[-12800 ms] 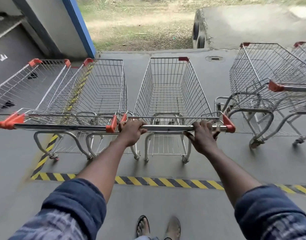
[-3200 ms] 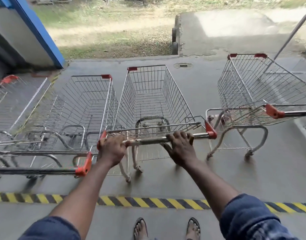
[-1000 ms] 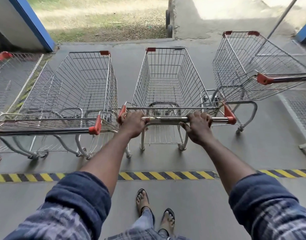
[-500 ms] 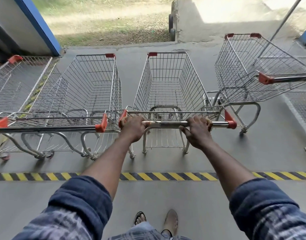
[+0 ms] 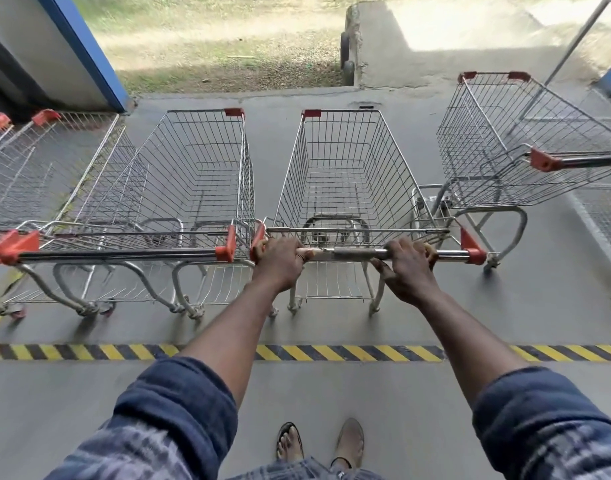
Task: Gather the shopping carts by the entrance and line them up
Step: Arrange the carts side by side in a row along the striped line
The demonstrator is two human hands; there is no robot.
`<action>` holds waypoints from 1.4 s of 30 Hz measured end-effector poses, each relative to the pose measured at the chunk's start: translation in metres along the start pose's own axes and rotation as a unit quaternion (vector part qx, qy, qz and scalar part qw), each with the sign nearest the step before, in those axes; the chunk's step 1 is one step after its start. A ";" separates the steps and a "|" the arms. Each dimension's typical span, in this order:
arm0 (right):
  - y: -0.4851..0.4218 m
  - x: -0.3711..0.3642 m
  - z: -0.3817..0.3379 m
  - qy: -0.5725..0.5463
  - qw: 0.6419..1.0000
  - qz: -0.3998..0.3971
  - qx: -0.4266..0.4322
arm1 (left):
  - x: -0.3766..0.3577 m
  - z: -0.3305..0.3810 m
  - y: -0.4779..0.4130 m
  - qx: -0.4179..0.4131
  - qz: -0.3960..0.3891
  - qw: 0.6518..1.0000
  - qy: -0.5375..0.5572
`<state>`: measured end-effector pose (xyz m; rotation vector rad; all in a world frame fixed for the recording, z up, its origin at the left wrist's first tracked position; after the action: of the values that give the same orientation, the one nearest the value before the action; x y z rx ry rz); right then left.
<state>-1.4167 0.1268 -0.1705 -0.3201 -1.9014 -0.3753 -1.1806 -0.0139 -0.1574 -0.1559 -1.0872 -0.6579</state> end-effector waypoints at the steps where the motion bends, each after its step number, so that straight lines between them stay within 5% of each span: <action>1: 0.001 0.000 -0.001 0.002 1.000 -0.001 0.000 | 0.001 0.000 0.002 -0.001 0.002 1.000 -0.002; 42: -0.021 -0.001 -0.005 0.057 0.998 -0.016 0.038 | 0.006 -0.009 -0.001 0.012 0.017 1.000 -0.019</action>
<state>-1.4198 0.1056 -0.1722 -0.2137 -1.8063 -0.3339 -1.1725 -0.0207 -0.1568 -0.1652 -1.1267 -0.6136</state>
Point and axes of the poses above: each hand's wrist, its own y-axis away from the middle knuckle, its own x-axis out of the back of the hand, z = x × y, the point moved 8 cm from there along -y, towards the middle knuckle, and after that the axes turned 6 degrees about -z, right-handed, at the moved point
